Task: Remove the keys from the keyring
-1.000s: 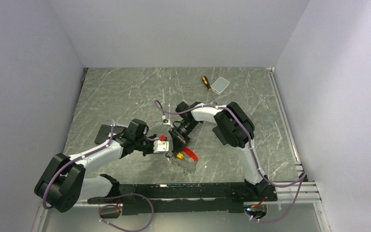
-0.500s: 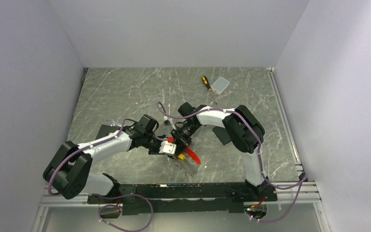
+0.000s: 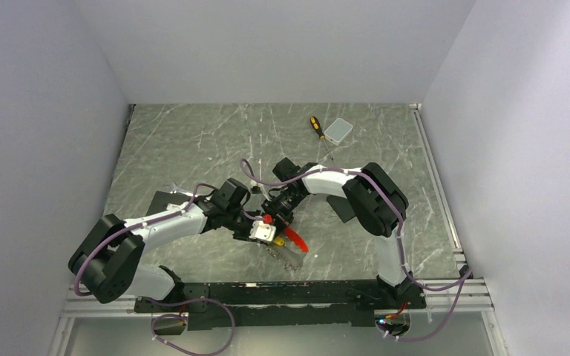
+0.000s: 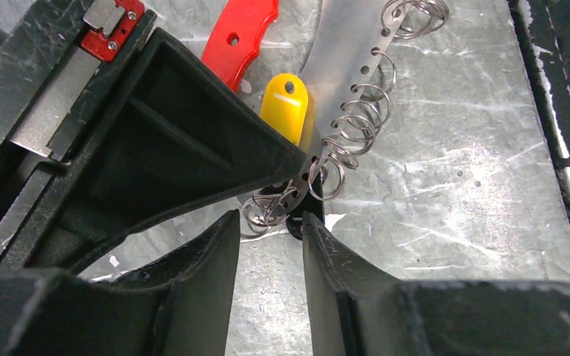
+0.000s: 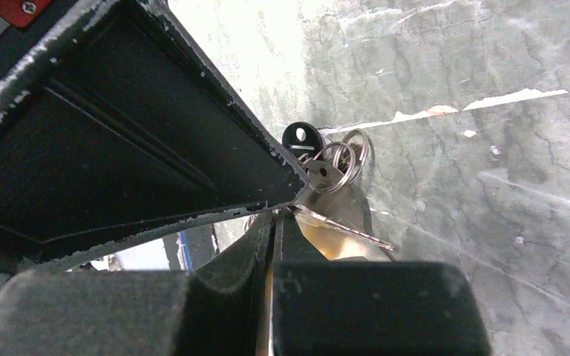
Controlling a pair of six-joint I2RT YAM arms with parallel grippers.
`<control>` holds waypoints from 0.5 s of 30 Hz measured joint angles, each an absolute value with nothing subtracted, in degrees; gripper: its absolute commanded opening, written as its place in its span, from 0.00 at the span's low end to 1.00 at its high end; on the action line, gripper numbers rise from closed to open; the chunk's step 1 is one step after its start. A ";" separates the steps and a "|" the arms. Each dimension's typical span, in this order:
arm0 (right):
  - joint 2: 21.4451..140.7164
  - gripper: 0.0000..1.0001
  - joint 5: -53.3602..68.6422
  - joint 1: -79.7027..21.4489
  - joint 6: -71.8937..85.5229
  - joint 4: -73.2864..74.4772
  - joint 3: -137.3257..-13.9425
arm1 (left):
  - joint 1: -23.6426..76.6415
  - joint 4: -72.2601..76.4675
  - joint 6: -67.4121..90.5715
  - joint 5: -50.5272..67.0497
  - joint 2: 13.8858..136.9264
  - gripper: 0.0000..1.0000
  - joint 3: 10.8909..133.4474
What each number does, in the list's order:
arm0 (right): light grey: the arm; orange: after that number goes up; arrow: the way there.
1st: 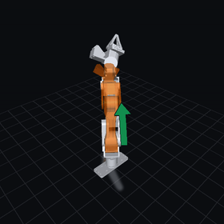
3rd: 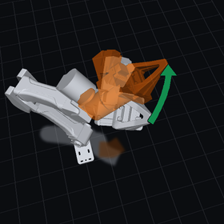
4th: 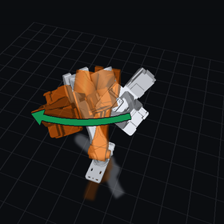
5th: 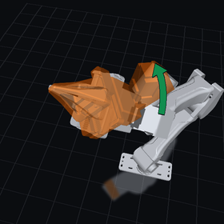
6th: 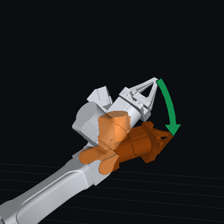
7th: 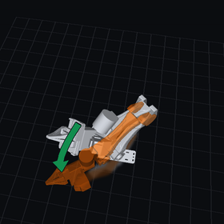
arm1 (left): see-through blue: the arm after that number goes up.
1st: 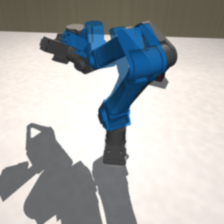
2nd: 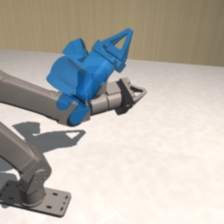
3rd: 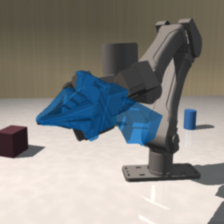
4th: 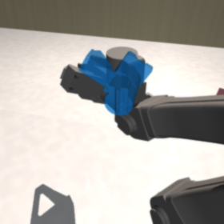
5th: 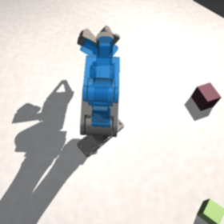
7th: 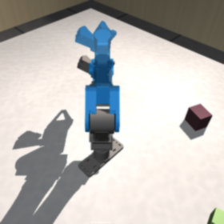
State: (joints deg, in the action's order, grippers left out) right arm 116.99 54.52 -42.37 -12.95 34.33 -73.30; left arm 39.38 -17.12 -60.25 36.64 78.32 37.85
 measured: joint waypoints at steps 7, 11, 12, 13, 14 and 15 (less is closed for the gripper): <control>116.51 0.00 54.48 -42.44 -13.15 34.09 -72.90 | 40.49 -14.50 -59.00 35.81 78.67 0.36 36.97; 115.59 0.00 54.48 -42.48 -13.17 34.00 -72.53 | 40.77 -13.98 -58.63 35.16 79.20 0.33 36.77; 115.46 0.00 54.48 -42.48 -13.21 33.98 -72.55 | 40.80 -14.04 -58.61 34.98 79.42 0.33 36.77; 115.35 0.00 54.52 -42.48 -13.32 33.98 -72.53 | 40.82 -14.13 -58.61 34.81 79.55 0.33 36.77; 115.26 0.00 54.50 -42.48 -13.34 33.93 -72.53 | 40.86 -14.24 -58.59 34.61 79.68 0.33 36.77; 115.22 0.00 54.50 -42.48 -13.37 33.91 -72.53 | 40.91 -14.39 -58.57 34.57 79.75 0.33 36.77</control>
